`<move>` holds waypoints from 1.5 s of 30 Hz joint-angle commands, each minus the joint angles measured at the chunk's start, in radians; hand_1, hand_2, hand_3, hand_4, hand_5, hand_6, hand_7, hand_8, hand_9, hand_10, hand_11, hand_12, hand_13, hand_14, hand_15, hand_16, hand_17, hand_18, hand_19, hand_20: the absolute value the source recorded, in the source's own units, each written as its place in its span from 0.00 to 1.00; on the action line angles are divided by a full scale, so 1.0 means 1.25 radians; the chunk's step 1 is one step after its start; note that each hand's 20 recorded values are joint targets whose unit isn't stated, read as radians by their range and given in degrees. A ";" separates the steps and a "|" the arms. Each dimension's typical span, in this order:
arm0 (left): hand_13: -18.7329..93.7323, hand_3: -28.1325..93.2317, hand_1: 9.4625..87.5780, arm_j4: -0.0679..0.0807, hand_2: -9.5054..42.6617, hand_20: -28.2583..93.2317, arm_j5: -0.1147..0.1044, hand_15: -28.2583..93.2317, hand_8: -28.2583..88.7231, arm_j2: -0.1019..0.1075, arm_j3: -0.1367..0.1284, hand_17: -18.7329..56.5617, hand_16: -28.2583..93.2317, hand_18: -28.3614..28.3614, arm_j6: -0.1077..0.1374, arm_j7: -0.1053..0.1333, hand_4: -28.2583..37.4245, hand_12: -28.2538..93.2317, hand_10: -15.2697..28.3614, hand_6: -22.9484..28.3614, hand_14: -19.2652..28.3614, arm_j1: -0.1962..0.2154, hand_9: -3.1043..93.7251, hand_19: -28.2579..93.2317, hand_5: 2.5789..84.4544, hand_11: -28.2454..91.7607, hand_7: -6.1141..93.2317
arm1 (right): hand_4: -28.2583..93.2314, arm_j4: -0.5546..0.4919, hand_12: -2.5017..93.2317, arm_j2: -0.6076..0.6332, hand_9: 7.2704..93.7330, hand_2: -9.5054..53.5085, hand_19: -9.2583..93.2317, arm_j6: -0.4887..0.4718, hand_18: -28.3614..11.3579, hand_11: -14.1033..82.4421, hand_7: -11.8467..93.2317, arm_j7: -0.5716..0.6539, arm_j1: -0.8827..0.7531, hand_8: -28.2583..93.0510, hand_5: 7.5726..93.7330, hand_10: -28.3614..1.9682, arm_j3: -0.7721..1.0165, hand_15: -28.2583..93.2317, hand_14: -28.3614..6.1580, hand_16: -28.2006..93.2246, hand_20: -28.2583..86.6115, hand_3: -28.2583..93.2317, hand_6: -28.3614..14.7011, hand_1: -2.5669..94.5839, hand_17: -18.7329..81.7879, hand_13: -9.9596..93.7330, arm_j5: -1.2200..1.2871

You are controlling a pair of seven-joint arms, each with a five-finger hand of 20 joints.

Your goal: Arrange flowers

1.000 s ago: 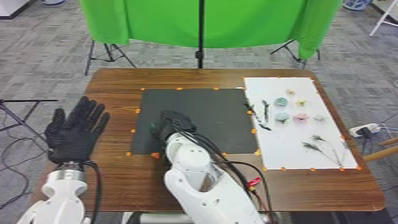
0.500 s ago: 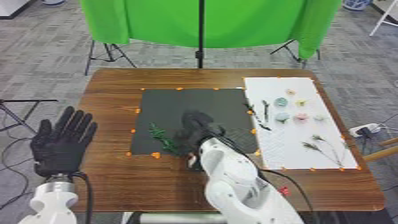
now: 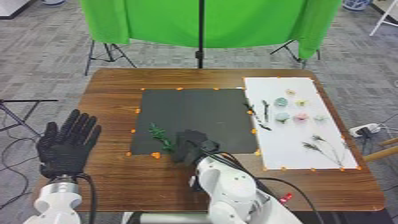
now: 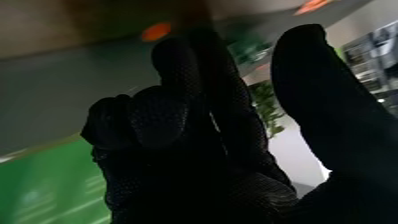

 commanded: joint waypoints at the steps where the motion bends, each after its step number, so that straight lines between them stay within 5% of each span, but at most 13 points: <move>1: 0.43 0.87 0.20 0.008 0.44 0.33 -0.002 0.53 0.16 0.005 0.009 0.14 0.18 0.75 0.008 -0.017 0.00 0.33 0.72 0.66 0.74 -0.006 0.45 0.51 0.55 0.43 0.22 | 0.06 -0.010 0.29 -0.021 0.62 0.00 1.00 -0.015 0.00 0.66 0.28 -0.016 -0.006 0.13 0.67 0.15 -0.035 0.91 0.23 0.47 0.74 0.91 0.46 0.41 0.53 0.69 0.007; 17: 0.43 0.87 0.20 0.007 0.44 0.33 -0.006 0.53 0.16 0.004 0.003 0.14 0.18 0.75 0.009 -0.019 0.00 0.33 0.72 0.66 0.74 0.001 0.45 0.51 0.55 0.43 0.22 | 0.06 -0.010 0.28 -0.041 0.62 0.00 1.00 -0.017 0.00 0.64 0.25 0.000 -0.015 0.14 0.60 0.15 -0.022 0.91 0.24 0.47 0.74 0.91 0.51 0.41 0.53 0.69 0.034; 21: 0.43 0.87 0.20 0.006 0.44 0.33 -0.006 0.53 0.16 -0.008 -0.001 0.14 0.18 0.75 0.002 -0.014 0.00 0.33 0.72 0.66 0.74 0.008 0.45 0.51 0.55 0.43 0.22 | 0.06 -0.051 0.28 -0.018 0.62 0.00 1.00 0.009 0.00 0.65 0.25 0.014 -0.023 0.14 0.61 0.15 0.011 0.91 0.24 0.47 0.74 0.91 0.51 0.41 0.53 0.69 0.073; 30: 0.43 0.87 0.20 -0.007 0.44 0.33 0.004 0.53 0.16 -0.018 -0.024 0.14 0.18 0.75 0.003 0.008 0.00 0.33 0.72 0.66 0.74 0.033 0.45 0.51 0.55 0.43 0.22 | 0.06 -0.116 0.27 0.065 0.65 0.01 1.00 0.140 0.00 0.63 0.26 0.132 -0.097 0.14 0.69 0.18 0.263 0.91 0.26 0.46 0.79 0.90 0.51 0.42 0.56 0.71 0.079; 36: 0.43 0.87 0.20 -0.020 0.44 0.33 -0.009 0.53 0.16 -0.017 -0.042 0.14 0.18 0.75 0.016 0.038 0.00 0.33 0.72 0.66 0.74 0.061 0.45 0.51 0.55 0.43 0.22 | 0.05 -0.164 0.28 0.147 0.64 0.00 1.00 0.150 0.00 0.62 0.29 0.205 -0.167 0.14 0.70 0.17 0.433 0.90 0.26 0.47 0.79 0.89 0.47 0.37 0.55 0.70 0.057; 45: 0.43 0.87 0.20 -0.027 0.44 0.33 -0.011 0.53 0.16 -0.013 -0.049 0.14 0.18 0.75 0.014 0.051 0.00 0.33 0.72 0.66 0.74 0.078 0.46 0.51 0.55 0.43 0.22 | 0.03 -0.202 0.28 0.224 0.62 0.00 1.00 0.161 0.00 0.62 0.33 0.259 -0.355 0.14 0.68 0.17 0.636 0.90 0.26 0.47 0.78 0.88 0.47 0.36 0.54 0.68 0.000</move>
